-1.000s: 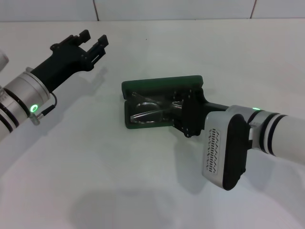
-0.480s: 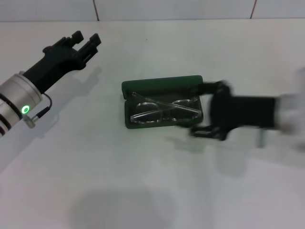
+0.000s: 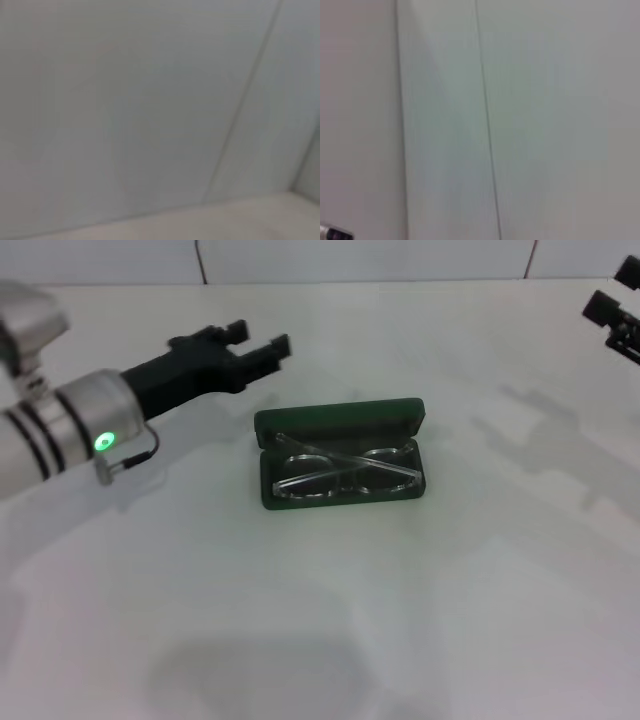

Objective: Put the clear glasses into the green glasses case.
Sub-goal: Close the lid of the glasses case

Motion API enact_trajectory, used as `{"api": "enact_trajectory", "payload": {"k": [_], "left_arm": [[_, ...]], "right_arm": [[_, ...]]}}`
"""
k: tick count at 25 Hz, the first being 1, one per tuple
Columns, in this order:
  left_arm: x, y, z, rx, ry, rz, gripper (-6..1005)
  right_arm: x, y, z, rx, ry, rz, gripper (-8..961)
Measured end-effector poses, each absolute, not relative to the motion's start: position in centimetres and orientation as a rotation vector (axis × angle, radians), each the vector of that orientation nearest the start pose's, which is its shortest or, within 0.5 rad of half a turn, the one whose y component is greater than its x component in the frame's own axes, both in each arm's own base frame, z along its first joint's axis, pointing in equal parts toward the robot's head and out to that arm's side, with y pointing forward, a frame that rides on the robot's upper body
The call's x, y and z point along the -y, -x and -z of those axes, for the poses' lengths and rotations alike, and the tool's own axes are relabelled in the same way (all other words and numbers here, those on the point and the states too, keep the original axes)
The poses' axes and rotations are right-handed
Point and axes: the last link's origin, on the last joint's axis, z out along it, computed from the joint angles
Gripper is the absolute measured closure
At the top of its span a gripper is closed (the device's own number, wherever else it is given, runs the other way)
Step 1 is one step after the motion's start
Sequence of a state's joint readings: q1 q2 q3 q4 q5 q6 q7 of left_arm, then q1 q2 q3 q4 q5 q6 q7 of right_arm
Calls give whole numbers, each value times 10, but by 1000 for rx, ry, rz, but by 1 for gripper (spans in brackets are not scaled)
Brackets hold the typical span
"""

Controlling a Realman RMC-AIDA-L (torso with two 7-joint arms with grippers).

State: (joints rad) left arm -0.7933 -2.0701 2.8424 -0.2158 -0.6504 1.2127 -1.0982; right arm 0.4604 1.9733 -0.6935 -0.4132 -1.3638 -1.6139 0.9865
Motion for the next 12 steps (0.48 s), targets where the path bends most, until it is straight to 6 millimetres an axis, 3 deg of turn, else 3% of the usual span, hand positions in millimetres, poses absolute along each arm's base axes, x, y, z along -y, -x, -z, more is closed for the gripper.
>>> {"api": "enact_trajectory", "payload": {"k": [6,12], "left_arm": [[-415,223,61,798,2467,593,269],[-409,213,77,782,2599,491,177]], "right_arm": [[-327,-280,-70,-340,2109,-1190,311],[-323,-282,-67,-350,2106,-1197,311]]}}
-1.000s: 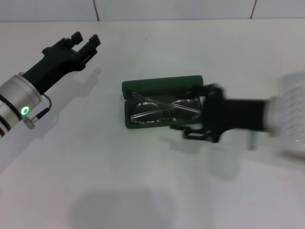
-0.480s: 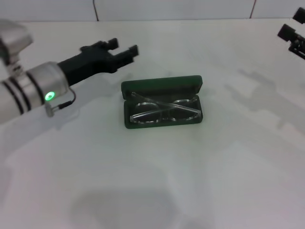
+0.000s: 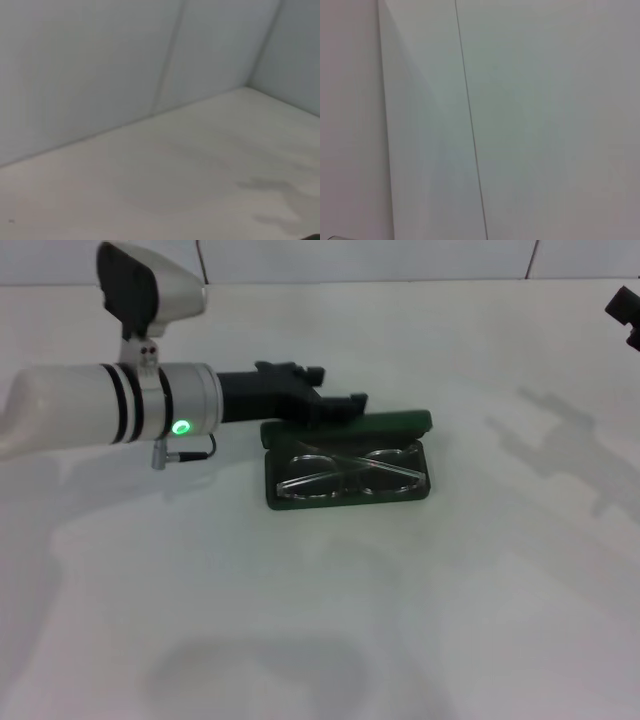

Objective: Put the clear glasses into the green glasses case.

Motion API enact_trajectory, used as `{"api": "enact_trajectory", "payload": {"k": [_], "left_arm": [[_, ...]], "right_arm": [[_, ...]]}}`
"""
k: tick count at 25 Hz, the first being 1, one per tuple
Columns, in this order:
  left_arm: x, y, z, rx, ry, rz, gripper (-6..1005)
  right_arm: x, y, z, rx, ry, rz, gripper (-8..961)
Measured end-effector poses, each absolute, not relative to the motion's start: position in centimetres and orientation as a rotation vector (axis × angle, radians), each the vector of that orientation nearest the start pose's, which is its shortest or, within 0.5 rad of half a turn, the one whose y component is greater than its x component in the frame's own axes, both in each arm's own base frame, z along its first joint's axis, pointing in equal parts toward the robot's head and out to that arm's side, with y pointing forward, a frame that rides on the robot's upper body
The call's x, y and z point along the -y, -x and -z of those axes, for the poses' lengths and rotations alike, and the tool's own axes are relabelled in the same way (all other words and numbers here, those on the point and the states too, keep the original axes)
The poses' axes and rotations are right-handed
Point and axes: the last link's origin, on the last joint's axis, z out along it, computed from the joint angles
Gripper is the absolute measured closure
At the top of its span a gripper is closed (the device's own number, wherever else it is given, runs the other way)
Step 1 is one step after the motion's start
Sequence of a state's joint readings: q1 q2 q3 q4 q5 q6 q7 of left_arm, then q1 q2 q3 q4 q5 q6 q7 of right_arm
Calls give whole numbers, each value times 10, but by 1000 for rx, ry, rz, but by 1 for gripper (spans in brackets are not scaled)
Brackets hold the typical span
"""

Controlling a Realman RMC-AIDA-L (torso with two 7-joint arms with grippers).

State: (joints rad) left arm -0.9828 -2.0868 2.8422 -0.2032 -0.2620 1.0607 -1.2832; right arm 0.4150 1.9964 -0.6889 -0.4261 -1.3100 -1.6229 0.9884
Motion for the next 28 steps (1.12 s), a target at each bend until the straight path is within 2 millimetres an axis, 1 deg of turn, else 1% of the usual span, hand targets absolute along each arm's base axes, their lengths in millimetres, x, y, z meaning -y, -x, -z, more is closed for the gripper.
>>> {"api": "enact_trajectory", "payload": {"k": [4,12,18,22,23,24,27,28], "left_arm": [[-397,215,82,760,2662,481,182],[-377,232,84,706,2699,509,184],[-369,238,86,672,2704,513,186],[-367,237,84,658,2696,562,187],[-362,232,78,621,2690,679,188],[-359,230,74,598,2692,734,188],[-342,219,51,461,2697,1006,189],[-337,217,45,428,2702,1067,189]], "right_arm": [[-322,-283,-67,-357,2106,-1192,311],[-324,-279,-65,-344,2119,-1196,311],[-326,-276,-64,-336,2126,-1199,311],[-327,-273,-60,-322,2163,-1189,311],[-327,-271,-58,-310,2200,-1177,311],[-326,-268,-55,-290,2257,-1158,311],[-322,-253,-46,-196,2483,-1091,311],[-321,-249,-44,-160,2547,-1072,311]]}}
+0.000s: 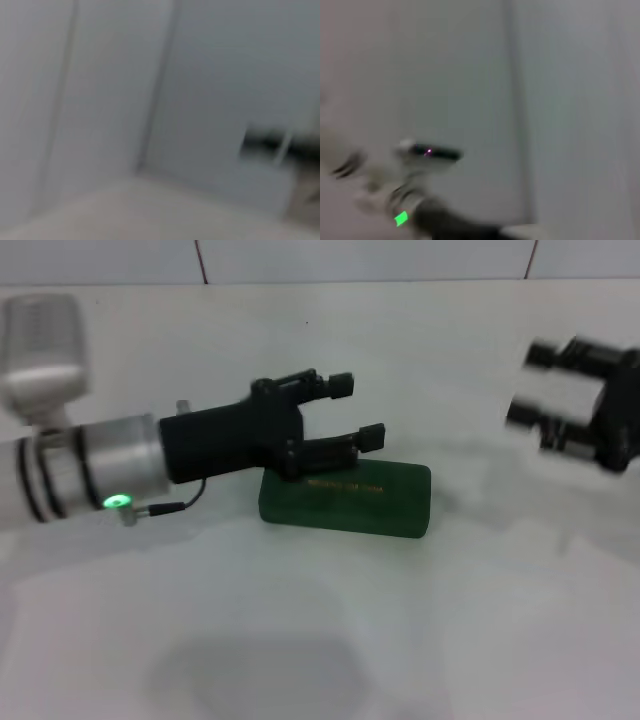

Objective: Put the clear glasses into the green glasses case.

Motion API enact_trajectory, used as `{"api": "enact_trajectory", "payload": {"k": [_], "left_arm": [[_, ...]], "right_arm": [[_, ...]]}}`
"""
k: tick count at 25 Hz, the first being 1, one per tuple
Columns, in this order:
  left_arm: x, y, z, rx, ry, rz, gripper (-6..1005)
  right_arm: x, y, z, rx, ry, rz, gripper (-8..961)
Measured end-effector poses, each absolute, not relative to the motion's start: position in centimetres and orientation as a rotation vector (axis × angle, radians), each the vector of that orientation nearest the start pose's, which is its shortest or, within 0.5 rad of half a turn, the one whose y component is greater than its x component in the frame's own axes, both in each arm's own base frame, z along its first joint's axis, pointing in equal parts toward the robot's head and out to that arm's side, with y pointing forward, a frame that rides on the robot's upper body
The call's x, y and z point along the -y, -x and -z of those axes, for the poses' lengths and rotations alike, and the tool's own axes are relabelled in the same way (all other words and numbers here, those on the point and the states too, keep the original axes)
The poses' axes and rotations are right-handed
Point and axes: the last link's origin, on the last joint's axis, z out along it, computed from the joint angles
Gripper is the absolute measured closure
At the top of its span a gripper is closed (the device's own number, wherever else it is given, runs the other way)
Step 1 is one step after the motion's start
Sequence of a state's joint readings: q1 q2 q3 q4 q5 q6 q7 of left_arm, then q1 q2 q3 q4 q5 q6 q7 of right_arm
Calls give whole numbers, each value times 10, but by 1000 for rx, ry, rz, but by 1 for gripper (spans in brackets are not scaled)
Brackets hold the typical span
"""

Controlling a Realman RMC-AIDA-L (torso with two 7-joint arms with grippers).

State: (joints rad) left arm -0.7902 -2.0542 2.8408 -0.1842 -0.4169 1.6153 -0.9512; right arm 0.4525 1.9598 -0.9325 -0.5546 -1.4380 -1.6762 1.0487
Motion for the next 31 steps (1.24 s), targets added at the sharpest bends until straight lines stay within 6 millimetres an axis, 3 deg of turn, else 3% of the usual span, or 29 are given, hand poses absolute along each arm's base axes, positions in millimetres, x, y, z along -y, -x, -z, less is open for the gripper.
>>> {"api": "enact_trajectory", "payload": {"k": [3,7,22,31], "left_arm": [[-322,216,31,344,2726,1188,190],[-308,226,25,296,2723,1221,181],[-289,243,22,225,2560,1261,120],[-288,243,24,208,2581,1252,127]], "right_arm": [[-316,-238,-41,-53,2716,-1041,311],[-317,-229,-35,16,2825,-1007,311],[-326,-221,-27,60,2828,-946,311],[-325,-218,-22,90,2845,-927,311]]}}
